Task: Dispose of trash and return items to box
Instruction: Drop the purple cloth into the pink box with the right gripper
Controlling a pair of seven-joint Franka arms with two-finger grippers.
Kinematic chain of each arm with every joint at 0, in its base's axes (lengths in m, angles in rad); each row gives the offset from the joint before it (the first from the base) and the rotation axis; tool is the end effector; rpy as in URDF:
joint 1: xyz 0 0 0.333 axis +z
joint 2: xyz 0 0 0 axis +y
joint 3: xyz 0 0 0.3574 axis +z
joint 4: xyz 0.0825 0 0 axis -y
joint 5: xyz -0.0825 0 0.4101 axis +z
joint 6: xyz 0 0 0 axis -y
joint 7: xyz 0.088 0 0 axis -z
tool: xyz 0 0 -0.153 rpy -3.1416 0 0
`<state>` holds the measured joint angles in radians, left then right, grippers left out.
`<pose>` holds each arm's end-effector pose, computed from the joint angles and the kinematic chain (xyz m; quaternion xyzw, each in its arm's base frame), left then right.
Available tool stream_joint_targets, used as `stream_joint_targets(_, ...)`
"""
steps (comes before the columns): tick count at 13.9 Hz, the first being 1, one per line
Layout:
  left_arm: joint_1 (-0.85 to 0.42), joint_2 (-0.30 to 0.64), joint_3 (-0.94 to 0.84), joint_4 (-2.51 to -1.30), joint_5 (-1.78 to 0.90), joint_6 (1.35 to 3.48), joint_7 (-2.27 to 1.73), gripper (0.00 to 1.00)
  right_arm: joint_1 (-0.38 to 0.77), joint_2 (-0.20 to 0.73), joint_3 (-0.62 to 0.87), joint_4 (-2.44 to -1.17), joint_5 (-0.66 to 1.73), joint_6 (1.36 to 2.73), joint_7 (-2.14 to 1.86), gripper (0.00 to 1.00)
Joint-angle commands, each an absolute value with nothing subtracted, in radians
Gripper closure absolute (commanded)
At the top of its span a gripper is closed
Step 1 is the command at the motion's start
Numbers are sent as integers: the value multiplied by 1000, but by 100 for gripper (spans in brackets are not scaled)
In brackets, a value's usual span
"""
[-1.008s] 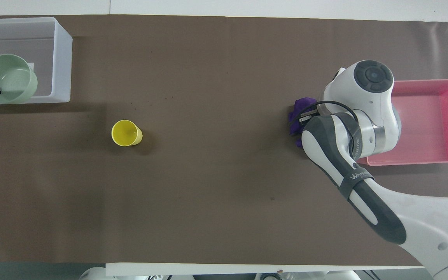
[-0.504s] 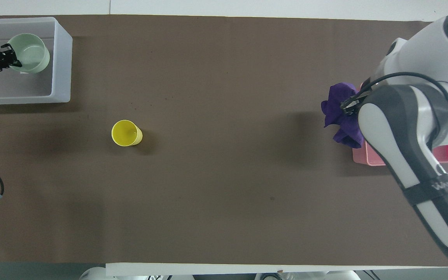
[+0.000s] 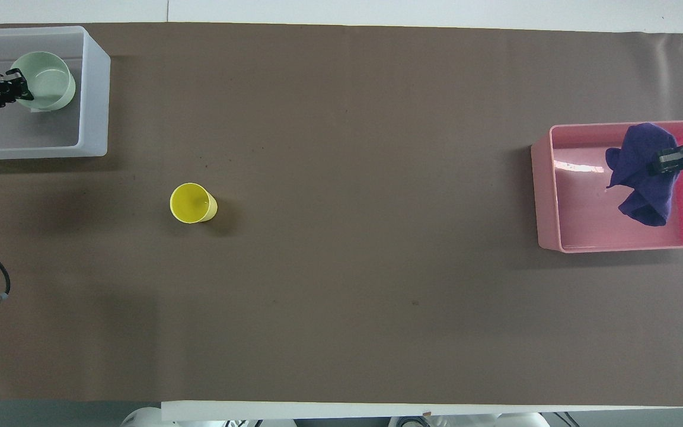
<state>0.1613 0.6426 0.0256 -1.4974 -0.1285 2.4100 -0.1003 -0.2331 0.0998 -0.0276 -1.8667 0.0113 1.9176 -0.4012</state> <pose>0.7835 0.1399 0.2945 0.9737 0.1792 0.1363 0.0358 0.5882 -0.1552 0.4414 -0.9974 -0.0682 0.0218 0.0116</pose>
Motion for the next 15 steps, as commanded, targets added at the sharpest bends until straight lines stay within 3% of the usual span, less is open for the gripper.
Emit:
stream_joint_targets(1,166,644,23,-1528,-103,2471,-81,14,-259,80,-15,-2021,-2,2054,-445,100)
stream_joint_targets(3,167,624,29,-1546,-103,2441,-81,0,-274,81,-15,-2084,-2,2129,-446,96)
stream_joint_targets(5,160,576,29,-1574,-103,2413,-84,0,-278,84,-15,-2123,-2,2169,-448,90)
stream_joint_targets(6,150,548,29,-1574,-103,2390,-84,0,-275,84,-15,-2122,-2,2168,-448,78)
stream_joint_targets(7,135,507,29,-1575,-103,2349,-86,0,-275,84,-15,-2117,-2,2166,-448,59)
stream_joint_targets(8,126,455,29,-1574,-101,2270,-84,0,-273,87,-14,-2112,-2,2161,-445,30)
stream_joint_targets(9,123,412,28,-1572,-100,2197,-84,0,-270,89,-14,-2102,-2,2152,-439,8)
stream_joint_targets(10,101,372,28,-1566,-100,2134,-87,0,-267,87,-12,-2086,0,2143,-437,0)
stream_joint_targets(15,-69,184,18,-1612,-35,1799,-139,0,-155,87,-2,-1910,17,1909,-255,0)
